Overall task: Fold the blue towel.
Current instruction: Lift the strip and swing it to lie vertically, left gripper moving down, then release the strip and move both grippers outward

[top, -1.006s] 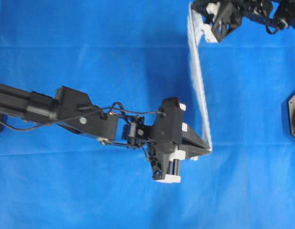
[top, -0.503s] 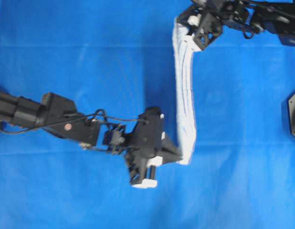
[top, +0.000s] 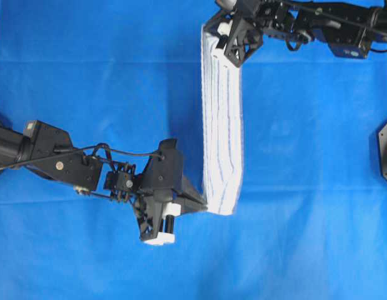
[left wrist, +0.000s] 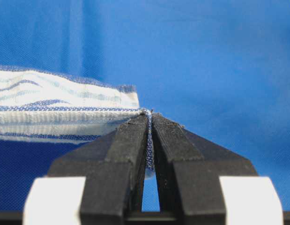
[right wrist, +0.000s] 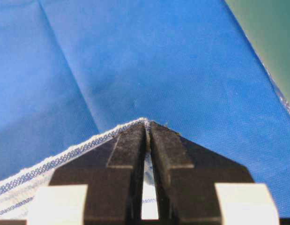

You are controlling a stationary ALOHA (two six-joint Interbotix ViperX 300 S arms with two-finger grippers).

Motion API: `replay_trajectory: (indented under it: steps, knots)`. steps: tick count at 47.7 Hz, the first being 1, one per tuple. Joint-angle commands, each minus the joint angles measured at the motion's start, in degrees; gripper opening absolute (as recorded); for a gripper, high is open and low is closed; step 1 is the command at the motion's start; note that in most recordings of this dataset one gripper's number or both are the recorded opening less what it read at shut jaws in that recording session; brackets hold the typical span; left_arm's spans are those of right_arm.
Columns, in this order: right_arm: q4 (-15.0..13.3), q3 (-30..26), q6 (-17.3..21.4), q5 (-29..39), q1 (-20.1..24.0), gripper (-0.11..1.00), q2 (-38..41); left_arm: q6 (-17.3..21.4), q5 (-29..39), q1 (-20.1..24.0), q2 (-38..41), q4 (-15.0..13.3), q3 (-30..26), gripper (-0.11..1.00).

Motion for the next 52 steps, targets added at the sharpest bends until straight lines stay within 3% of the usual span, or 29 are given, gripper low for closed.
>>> replay_trajectory:
  steps: [1,10,12,16,19,22,28,31,41,52]
  knots:
    - [0.0,-1.4,-0.1,-0.6,-0.7,0.05,-0.9,0.0,-0.4,-1.6,-1.8,0.1,-0.5,0.01]
    - [-0.1,-1.3,-0.3,-0.6,-0.7,0.07,-1.0,0.0,-0.4,-1.1,-1.8,0.1,-0.5,0.01]
    - [-0.1,-1.3,-0.4,-0.7,-0.6,0.13,-1.0,-0.1,-0.4,-1.1,-1.8,0.1,-0.5,0.01]
    - [-0.1,-1.2,-0.4,-0.8,-0.7,0.34,-1.3,-0.1,-0.4,-1.1,-2.1,0.1,-0.4,0.06]
    - [-0.2,-1.1,-0.6,-0.7,-0.7,0.50,-1.9,-0.2,-0.1,-1.0,-2.5,0.1,-0.3,0.20]
    - [-0.5,-0.8,-0.6,-0.7,-0.6,0.58,-3.0,-0.1,0.5,-0.8,-3.4,0.1,-0.1,0.38]
    - [-1.0,0.7,-0.6,-0.7,-0.4,0.56,-6.0,0.1,4.1,0.2,-6.9,0.1,1.2,0.75]
    - [-1.0,1.8,-0.5,-0.7,-0.3,0.55,-7.9,0.0,6.5,1.0,-9.0,0.1,2.4,0.85]
    - [-1.0,7.8,-0.1,-1.1,1.6,0.55,-16.0,0.7,9.6,4.7,-17.8,0.2,7.9,0.79]
    - [0.1,17.5,1.1,-4.4,5.9,0.55,-26.0,1.0,6.1,7.8,-26.9,0.4,14.4,0.79]
